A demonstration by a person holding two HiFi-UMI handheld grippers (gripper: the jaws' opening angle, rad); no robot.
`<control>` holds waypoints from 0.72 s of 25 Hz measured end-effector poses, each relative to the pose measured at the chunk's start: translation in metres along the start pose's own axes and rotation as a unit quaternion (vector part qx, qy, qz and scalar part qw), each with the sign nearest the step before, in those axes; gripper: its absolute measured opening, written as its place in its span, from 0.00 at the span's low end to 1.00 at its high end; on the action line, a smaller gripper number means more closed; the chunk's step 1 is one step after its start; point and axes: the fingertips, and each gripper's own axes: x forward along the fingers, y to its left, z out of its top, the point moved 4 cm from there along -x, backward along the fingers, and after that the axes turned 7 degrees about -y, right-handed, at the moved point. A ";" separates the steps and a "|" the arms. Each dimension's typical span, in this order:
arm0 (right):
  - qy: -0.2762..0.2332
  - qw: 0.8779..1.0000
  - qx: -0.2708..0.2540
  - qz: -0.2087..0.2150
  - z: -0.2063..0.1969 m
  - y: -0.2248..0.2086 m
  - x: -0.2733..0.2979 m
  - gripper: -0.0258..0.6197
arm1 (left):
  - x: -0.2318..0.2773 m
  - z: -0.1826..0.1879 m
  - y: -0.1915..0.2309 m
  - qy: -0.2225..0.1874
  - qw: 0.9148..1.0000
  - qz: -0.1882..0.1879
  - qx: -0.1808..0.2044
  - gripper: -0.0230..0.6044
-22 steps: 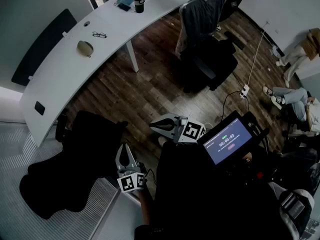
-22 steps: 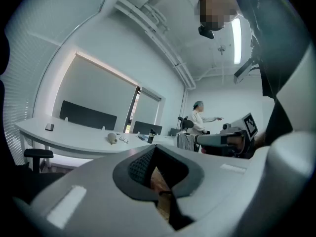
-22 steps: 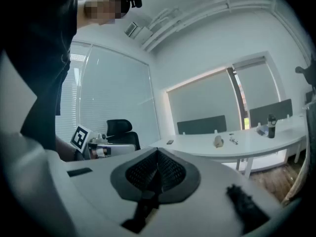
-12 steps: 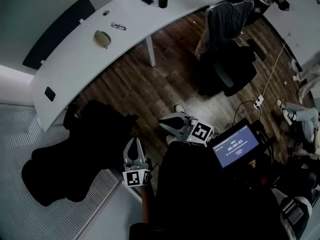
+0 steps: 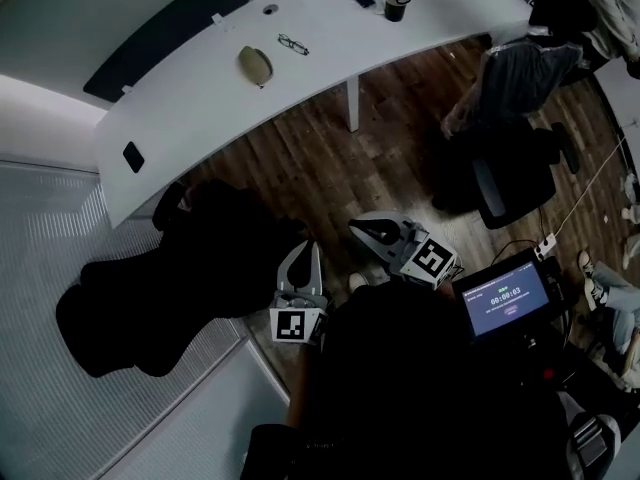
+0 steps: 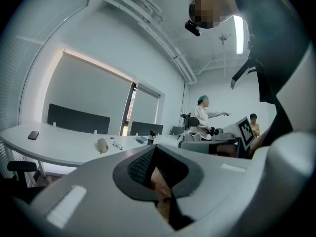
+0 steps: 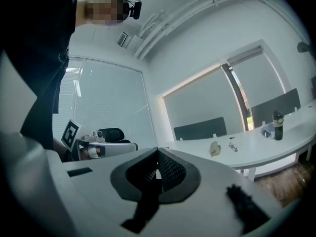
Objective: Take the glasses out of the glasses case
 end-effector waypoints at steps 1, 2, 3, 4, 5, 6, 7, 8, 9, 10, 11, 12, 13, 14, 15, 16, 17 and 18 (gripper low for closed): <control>0.002 1.000 -0.004 0.000 0.002 -0.009 -0.001 0.05 | 0.013 0.001 -0.001 0.006 1.000 0.003 -0.003 0.04; 0.005 1.000 -0.007 0.005 0.004 -0.018 -0.001 0.05 | 0.025 0.003 -0.002 0.010 1.000 0.007 -0.005 0.04; 0.007 1.000 -0.006 0.013 0.006 -0.027 0.001 0.05 | 0.038 0.004 -0.001 0.012 1.000 0.011 -0.005 0.04; 0.008 1.000 -0.001 0.022 0.007 -0.036 0.004 0.05 | 0.050 0.004 0.000 0.014 1.000 0.013 -0.002 0.04; 0.007 1.000 0.008 0.029 0.009 -0.046 0.006 0.05 | 0.063 0.002 0.001 0.017 1.000 0.014 0.001 0.04; 0.006 0.999 0.016 0.034 0.011 -0.059 0.009 0.05 | 0.079 0.001 0.001 0.022 1.000 0.014 0.001 0.04; 0.005 0.999 0.022 0.038 0.014 -0.072 0.011 0.05 | 0.095 0.002 0.000 0.028 1.000 0.013 -0.001 0.04; 0.006 0.999 0.024 0.041 0.016 -0.082 0.013 0.05 | 0.107 0.002 0.000 0.033 0.999 0.010 0.000 0.04; 0.006 0.999 0.026 0.044 0.017 -0.089 0.014 0.05 | 0.115 0.000 0.000 0.036 0.999 0.007 0.003 0.04; 0.007 0.999 0.028 0.046 0.016 -0.096 0.017 0.05 | 0.122 -0.002 0.002 0.040 0.999 0.006 0.006 0.04; 0.007 0.998 0.031 0.047 0.014 -0.108 0.019 0.05 | 0.132 -0.006 0.005 0.044 0.999 0.007 0.006 0.04; 0.007 0.998 0.035 0.046 0.013 -0.124 0.022 0.05 | 0.145 -0.009 0.010 0.048 0.999 0.010 0.005 0.04; 0.008 0.998 0.037 0.044 0.011 -0.139 0.025 0.05 | 0.157 -0.010 0.014 0.051 0.999 0.013 0.003 0.04; 0.009 0.998 0.037 0.043 0.010 -0.149 0.026 0.05 | 0.164 -0.011 0.016 0.054 0.998 0.014 -0.002 0.04; 0.011 0.998 0.037 0.042 0.010 -0.153 0.027 0.05 | 0.165 -0.011 0.016 0.055 0.998 0.010 -0.006 0.04; 0.011 0.998 0.037 0.041 0.009 -0.153 0.027 0.05 | 0.162 -0.012 0.015 0.052 0.999 0.001 -0.006 0.04; 0.010 0.998 0.038 0.040 0.010 -0.150 0.027 0.05 | 0.159 -0.011 0.013 0.049 0.999 -0.010 -0.006 0.04; 0.008 0.998 0.041 0.040 0.011 -0.148 0.028 0.05 | 0.157 -0.009 0.011 0.046 0.999 -0.016 -0.007 0.04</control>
